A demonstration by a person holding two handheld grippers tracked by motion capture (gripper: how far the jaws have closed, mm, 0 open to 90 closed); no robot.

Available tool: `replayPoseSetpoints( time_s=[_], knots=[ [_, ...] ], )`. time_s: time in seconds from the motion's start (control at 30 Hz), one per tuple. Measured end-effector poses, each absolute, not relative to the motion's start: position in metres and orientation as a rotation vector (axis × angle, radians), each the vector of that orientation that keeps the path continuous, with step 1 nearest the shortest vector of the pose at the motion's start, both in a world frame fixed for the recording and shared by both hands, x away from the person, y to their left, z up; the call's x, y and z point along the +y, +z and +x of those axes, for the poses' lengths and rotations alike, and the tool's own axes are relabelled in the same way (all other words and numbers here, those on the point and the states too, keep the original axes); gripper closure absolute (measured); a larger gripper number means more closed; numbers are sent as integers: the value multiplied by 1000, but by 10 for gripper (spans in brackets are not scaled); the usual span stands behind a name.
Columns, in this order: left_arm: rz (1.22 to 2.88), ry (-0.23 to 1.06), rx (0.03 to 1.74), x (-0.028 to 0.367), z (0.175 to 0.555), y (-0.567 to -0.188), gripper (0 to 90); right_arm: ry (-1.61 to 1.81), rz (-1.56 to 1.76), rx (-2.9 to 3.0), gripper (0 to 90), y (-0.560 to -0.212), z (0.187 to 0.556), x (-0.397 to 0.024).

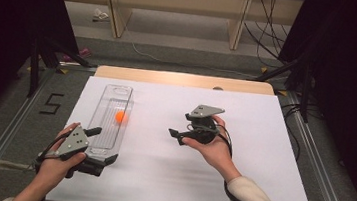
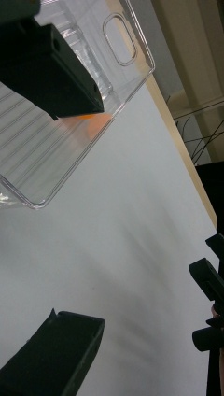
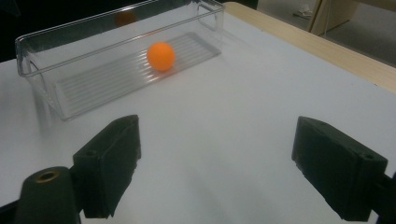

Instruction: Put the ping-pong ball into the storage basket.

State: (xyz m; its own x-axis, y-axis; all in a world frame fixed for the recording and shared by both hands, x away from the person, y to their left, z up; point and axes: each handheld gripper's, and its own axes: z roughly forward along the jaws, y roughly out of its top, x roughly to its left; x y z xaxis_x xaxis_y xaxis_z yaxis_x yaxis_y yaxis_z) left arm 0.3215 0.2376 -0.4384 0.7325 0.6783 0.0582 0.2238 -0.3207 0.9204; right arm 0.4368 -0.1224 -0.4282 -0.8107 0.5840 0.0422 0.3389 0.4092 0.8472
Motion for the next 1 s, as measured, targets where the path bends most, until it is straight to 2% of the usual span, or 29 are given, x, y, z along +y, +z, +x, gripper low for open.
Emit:
replayPoseSetpoints(
  time_s=[1.0],
  knots=[
    [1885, 544, 697, 237, 321, -438, 0, 1347, 841, 2377, 165, -426, 411, -164]
  ],
)
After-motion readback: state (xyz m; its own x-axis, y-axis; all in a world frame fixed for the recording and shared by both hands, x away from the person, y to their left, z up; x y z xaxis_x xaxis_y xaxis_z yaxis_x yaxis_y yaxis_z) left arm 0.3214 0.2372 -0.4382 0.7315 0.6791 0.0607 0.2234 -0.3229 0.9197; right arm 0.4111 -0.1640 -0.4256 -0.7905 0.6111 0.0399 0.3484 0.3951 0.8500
